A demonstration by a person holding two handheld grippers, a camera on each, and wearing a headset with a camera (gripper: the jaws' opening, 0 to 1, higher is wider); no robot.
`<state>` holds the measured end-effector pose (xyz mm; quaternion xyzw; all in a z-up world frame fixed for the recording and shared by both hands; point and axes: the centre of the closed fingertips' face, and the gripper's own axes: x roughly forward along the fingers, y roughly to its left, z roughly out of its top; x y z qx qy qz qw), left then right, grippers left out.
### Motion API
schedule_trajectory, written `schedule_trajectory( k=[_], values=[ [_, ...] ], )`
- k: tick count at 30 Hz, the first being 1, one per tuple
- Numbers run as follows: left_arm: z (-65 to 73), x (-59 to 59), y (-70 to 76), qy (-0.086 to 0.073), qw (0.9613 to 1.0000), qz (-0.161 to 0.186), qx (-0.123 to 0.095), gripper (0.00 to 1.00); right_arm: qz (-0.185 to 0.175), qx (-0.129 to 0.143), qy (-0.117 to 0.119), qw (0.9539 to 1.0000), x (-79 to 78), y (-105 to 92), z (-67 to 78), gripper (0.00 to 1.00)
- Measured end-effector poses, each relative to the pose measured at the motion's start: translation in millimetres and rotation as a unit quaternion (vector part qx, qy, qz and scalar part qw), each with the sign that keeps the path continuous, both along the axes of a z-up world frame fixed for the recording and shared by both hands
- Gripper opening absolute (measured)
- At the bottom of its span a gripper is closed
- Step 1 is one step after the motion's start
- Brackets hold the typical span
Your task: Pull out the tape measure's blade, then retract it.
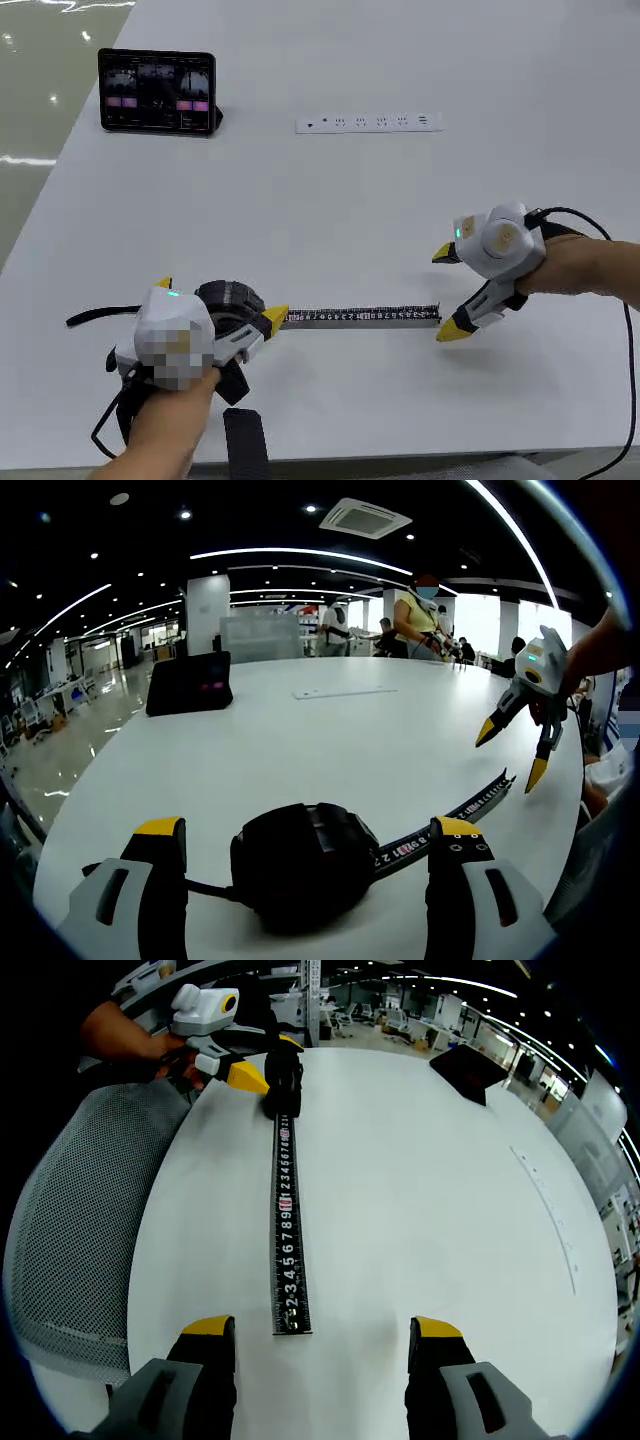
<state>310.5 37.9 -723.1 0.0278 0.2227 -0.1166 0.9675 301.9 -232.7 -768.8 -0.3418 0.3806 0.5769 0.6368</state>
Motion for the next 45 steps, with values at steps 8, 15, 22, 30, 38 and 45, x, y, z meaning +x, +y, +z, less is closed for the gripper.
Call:
schedule_trajectory(
  k=[8, 15, 22, 30, 38, 45],
  values=[
    [-4.6, 0.4, 2.4, 0.007, 0.9999, 0.008, -0.003, 0.99, 0.005, -0.011, 0.014, 0.9998, -8.1, 0.3, -4.4, 0.50],
    [-5.8, 1.5, 5.6, 0.009, 0.9998, 0.014, -0.006, 0.99, 0.013, -0.019, 0.019, 0.9995, -11.8, -0.2, -8.6, 0.39],
    [-7.3, 1.8, 6.7, 0.014, 0.9997, 0.018, -0.007, 0.99, 0.018, -0.023, 0.021, 0.9994, -13.5, -1.2, -11.7, 0.28],
    [-6.3, 3.3, 7.9, 0.013, 0.9997, 0.020, -0.008, 0.99, 0.022, -0.023, 0.022, 0.9993, -14.1, 0.2, -12.0, 0.18],
    [-5.6, 4.3, 7.2, 0.011, 0.9997, 0.021, -0.010, 0.99, 0.023, -0.024, 0.022, 0.9992, -15.3, 1.0, -12.3, 0.13],
    [-5.6, 5.7, 7.0, 0.011, 0.9995, 0.025, -0.017, 0.98, 0.028, -0.027, 0.019, 0.9990, -16.9, 0.8, -13.1, 0.12]
  ],
)
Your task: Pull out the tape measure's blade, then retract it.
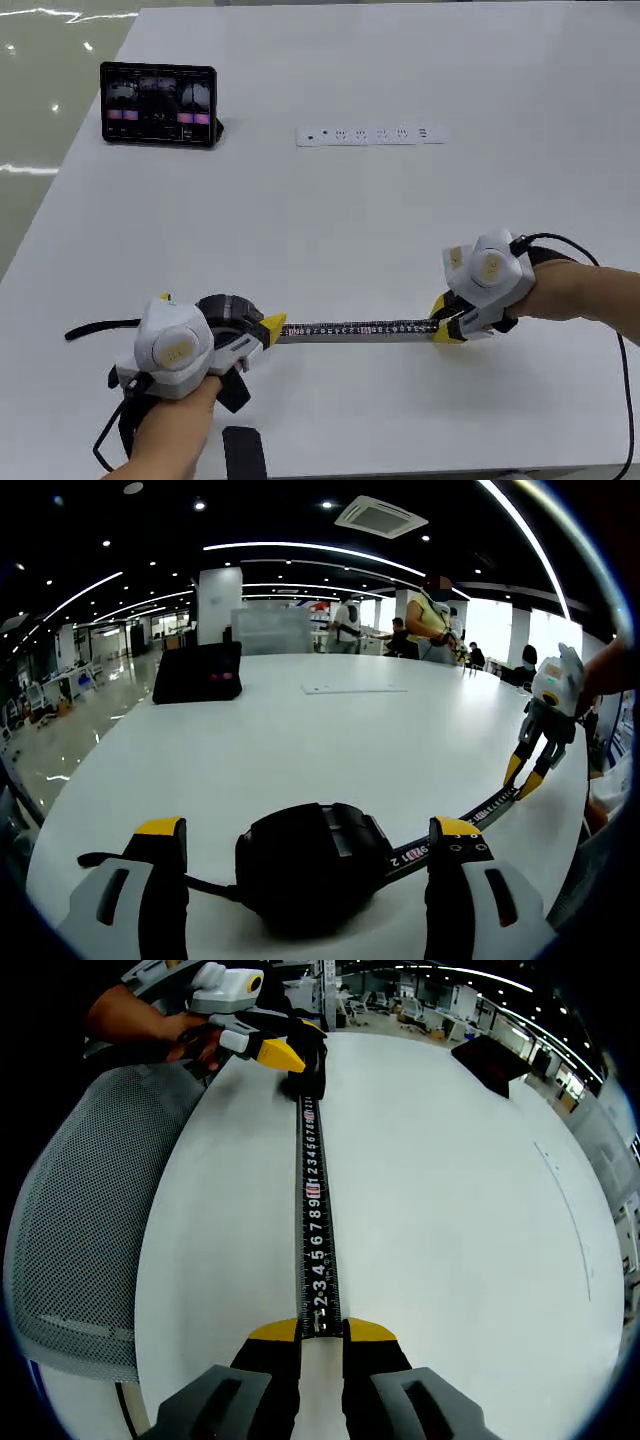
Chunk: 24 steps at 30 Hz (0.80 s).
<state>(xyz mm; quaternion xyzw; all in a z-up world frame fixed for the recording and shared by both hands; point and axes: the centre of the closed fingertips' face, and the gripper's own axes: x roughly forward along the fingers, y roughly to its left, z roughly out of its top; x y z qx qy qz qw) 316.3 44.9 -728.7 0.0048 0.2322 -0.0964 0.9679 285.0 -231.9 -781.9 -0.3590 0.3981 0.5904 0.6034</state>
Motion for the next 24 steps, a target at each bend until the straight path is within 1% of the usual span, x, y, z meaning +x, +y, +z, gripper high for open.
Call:
schedule_trajectory(
  k=[2, 3, 4, 7, 10, 13, 14, 16, 19, 20, 21, 23, 24],
  values=[
    [-0.4, 0.1, 0.6, 0.002, 1.0000, 0.004, -0.003, 0.96, -0.002, -0.005, 0.000, 1.0000, -0.3, 0.5, -0.3, 0.11],
    [-0.5, 0.3, 0.2, 0.002, 1.0000, 0.004, -0.005, 0.95, 0.004, -0.008, -0.003, 1.0000, -0.6, 0.6, -0.6, 0.11],
    [-1.7, -0.3, -0.8, 0.006, 0.9999, 0.004, -0.008, 0.93, 0.008, -0.010, -0.005, 0.9999, -1.2, 0.8, -0.4, 0.11],
    [-3.3, -1.1, -2.4, 0.009, 0.9999, 0.001, -0.006, 0.89, -0.004, -0.012, 0.005, 0.9999, -0.9, 0.3, 0.0, 0.11],
    [-3.8, -1.5, -2.4, 0.009, 0.9999, 0.003, -0.004, 0.84, -0.008, -0.014, 0.008, 0.9998, -1.3, 0.0, 0.0, 0.11],
    [-8.7, -1.7, -2.1, 0.014, 0.9999, 0.003, -0.001, 0.79, -0.014, -0.016, 0.010, 0.9997, -1.1, 0.1, -0.1, 0.11],
    [-12.2, -1.8, -1.2, 0.019, 0.9998, 0.005, 0.001, 0.77, -0.019, -0.015, 0.011, 0.9996, -0.4, 0.2, -0.2, 0.11],
    [-15.5, -1.8, 0.7, 0.022, 0.9997, 0.011, 0.000, 0.75, -0.029, -0.013, 0.016, 0.9994, 0.3, 0.5, -0.3, 0.11],
    [-16.1, -1.7, -0.7, 0.024, 0.9996, 0.014, -0.008, 0.72, -0.032, -0.017, 0.010, 0.9993, -0.4, 1.4, -0.8, 0.11],
    [-16.1, -1.5, -1.4, 0.023, 0.9996, 0.012, -0.007, 0.71, -0.027, -0.021, 0.005, 0.9994, -0.4, 1.7, -1.2, 0.11],
    [-15.9, -1.6, -2.1, 0.023, 0.9996, 0.012, -0.007, 0.70, -0.015, -0.025, -0.001, 0.9996, -0.1, 1.6, -1.3, 0.11],
    [-16.2, -1.3, -1.6, 0.026, 0.9996, 0.014, -0.006, 0.67, -0.020, -0.028, 0.000, 0.9994, -0.4, 2.4, -1.3, 0.11],
    [-16.8, -0.9, -0.8, 0.028, 0.9994, 0.018, -0.008, 0.67, -0.026, -0.030, 0.001, 0.9992, 0.6, 1.9, -1.3, 0.11]
  ],
)
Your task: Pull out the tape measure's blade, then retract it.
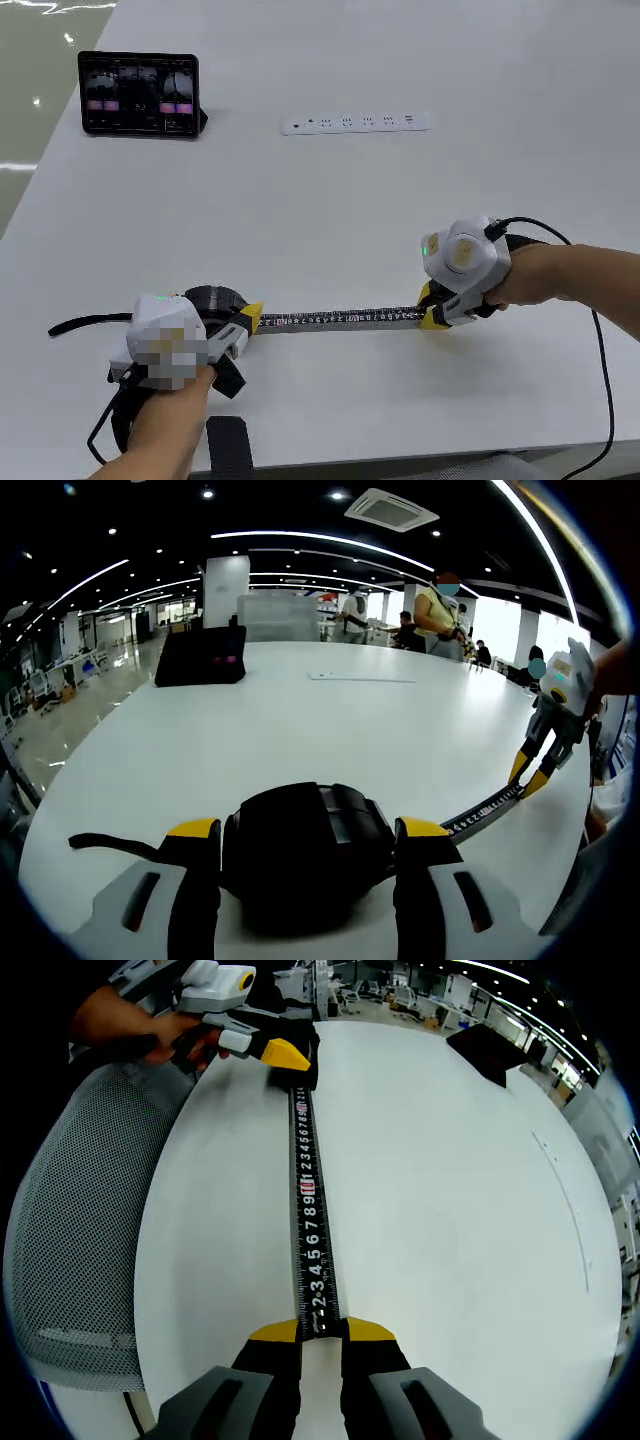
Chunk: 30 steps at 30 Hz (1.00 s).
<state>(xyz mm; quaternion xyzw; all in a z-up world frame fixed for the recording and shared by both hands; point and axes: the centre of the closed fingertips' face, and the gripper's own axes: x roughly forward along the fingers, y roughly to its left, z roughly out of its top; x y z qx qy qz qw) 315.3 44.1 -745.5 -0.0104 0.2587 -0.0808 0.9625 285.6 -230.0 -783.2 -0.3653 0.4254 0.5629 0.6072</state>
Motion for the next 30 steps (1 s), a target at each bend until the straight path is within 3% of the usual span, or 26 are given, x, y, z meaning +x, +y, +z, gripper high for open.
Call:
schedule_trajectory(
  k=[2, 4, 7, 11, 30],
  values=[
    [-1.0, -1.1, -0.7, 0.007, 0.9999, 0.005, -0.009, 0.65, -0.002, -0.001, 0.001, 1.0000, 0.5, -0.4, -0.1, 0.10],
    [-0.7, -1.0, -0.5, 0.006, 0.9999, 0.006, -0.006, 0.65, 0.018, 0.003, 0.000, 0.9998, -0.4, -0.1, 0.0, 0.10],
    [-1.2, -1.2, -0.3, 0.011, 0.9999, 0.005, -0.005, 0.64, -0.001, 0.010, 0.013, 0.9999, 0.4, -1.2, 0.2, 0.09],
    [-2.7, -0.8, -0.3, 0.025, 0.9996, -0.002, 0.009, 0.63, 0.010, 0.003, 0.009, 0.9999, -0.3, 0.1, -0.3, 0.09],
    [-4.1, -1.4, -0.7, 0.037, 0.9993, -0.008, 0.003, 0.62, -0.009, -0.020, 0.009, 0.9997, 1.7, 4.1, -1.4, 0.09]
  ],
)
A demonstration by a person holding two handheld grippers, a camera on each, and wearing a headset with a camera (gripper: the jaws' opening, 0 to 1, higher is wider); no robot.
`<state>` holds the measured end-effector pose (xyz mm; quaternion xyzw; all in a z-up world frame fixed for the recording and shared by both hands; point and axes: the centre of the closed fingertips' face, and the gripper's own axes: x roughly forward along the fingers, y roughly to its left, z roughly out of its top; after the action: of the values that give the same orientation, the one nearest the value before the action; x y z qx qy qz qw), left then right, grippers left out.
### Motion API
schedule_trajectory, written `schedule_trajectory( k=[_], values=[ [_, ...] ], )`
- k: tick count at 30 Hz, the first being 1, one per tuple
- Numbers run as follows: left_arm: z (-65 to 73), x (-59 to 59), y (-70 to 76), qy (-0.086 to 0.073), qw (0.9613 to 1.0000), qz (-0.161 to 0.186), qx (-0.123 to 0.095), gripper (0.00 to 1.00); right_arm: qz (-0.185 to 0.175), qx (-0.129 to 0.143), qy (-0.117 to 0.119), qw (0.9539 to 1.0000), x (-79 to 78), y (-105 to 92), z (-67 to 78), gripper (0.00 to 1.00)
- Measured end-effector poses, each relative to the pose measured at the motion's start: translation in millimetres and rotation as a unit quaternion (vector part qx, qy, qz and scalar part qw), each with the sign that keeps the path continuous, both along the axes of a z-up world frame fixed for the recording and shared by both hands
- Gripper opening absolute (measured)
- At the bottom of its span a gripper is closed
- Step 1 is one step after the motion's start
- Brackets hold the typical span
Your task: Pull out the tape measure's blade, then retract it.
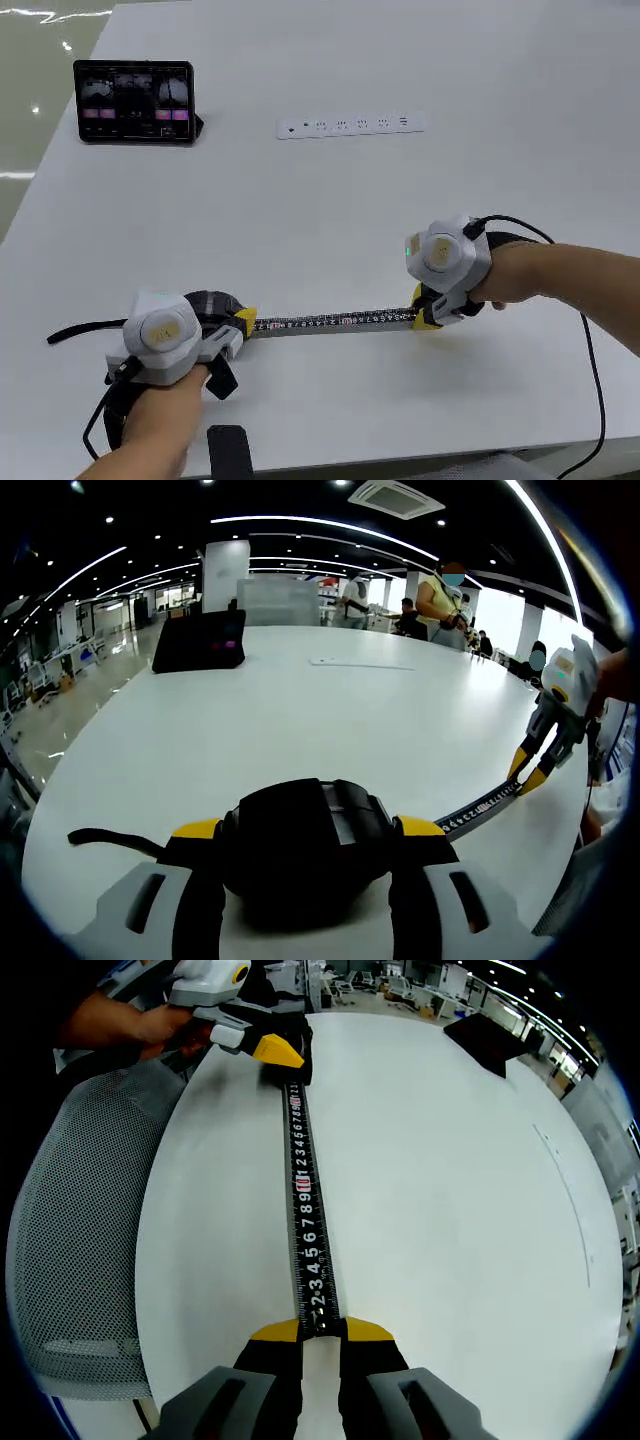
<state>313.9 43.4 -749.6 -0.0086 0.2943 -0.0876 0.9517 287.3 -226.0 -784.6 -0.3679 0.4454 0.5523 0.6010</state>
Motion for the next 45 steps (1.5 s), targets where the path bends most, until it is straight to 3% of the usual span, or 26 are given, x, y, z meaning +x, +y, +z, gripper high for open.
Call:
schedule_trajectory(
  k=[7, 17, 45],
  values=[
    [-1.5, -0.8, -1.0, 0.019, 0.9998, -0.004, -0.005, 0.62, -0.009, -0.003, 0.001, 1.0000, -0.8, 1.8, 0.8, 0.09],
    [-3.0, -1.0, -1.2, 0.027, 0.9996, -0.005, -0.007, 0.62, -0.021, -0.002, 0.008, 0.9997, -1.3, 2.9, 0.9, 0.09],
    [-3.7, -0.6, -0.2, 0.033, 0.9994, -0.006, -0.011, 0.63, -0.033, -0.017, 0.016, 0.9992, -2.1, 10.6, 0.0, 0.10]
  ],
)
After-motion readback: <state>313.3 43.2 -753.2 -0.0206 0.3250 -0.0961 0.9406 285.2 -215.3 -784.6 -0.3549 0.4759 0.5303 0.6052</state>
